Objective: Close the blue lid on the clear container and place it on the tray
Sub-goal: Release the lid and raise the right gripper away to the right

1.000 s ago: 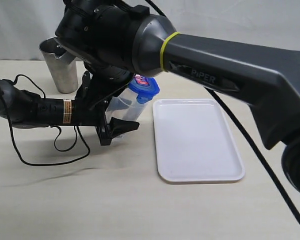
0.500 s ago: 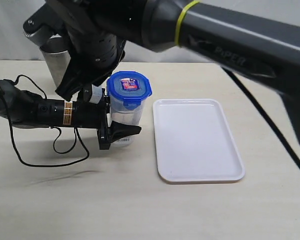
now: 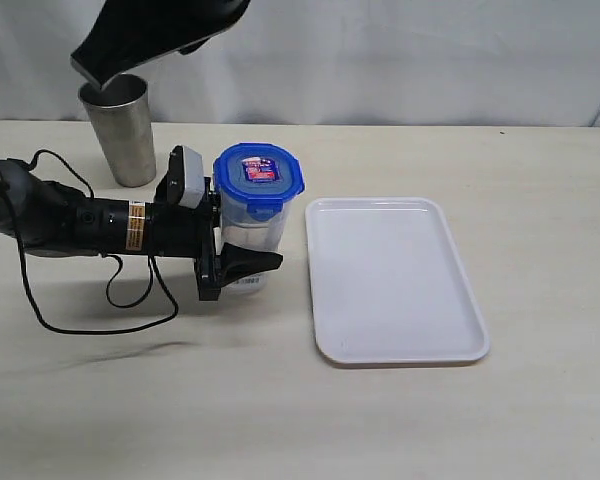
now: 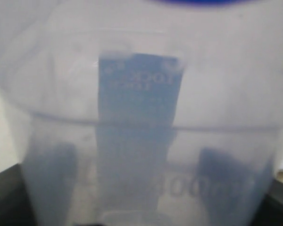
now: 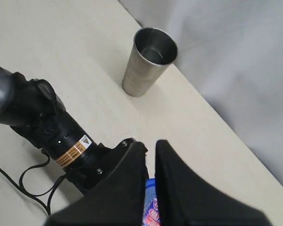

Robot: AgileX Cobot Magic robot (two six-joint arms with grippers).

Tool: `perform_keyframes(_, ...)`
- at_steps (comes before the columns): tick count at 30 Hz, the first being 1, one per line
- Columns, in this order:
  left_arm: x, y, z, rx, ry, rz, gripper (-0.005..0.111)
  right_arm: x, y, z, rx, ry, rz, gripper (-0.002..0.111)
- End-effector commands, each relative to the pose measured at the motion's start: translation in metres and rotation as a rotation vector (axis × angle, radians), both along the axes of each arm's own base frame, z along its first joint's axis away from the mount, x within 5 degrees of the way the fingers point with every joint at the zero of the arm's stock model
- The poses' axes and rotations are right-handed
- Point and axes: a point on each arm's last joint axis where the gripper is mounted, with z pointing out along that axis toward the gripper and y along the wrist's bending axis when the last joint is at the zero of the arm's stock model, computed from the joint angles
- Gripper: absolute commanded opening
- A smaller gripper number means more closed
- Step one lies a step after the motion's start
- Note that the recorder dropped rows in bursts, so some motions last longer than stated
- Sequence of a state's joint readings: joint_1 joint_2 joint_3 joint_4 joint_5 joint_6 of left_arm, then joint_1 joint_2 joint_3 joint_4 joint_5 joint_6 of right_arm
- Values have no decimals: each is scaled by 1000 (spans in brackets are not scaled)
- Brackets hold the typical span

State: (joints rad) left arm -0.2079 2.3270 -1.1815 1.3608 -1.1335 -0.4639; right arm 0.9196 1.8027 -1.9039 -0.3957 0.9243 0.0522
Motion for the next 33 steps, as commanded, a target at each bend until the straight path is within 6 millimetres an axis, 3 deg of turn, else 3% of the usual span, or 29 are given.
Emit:
perform_keyframes(1,-1,-2,8,-31,-15,-13,0,-14,-18,8,84,-72,54,4)
perform_keyframes(8,-1,-2,8,-31,-15,-13,0,-33,-67,1,223,-128,48,4)
perform_keyframes(15,-3,-3,12,-77,-16,-34,0,-64,-102,-12,303,-192,98,4)
perform_keyframes(22,-3,-3,12,-83,-9,-37,0,-110,-139,-18,478,-304,188,4)
perform_keyframes(33,-3,-3,12,-85,-9,-34,0,-186,-219,-21,654,-453,208,4)
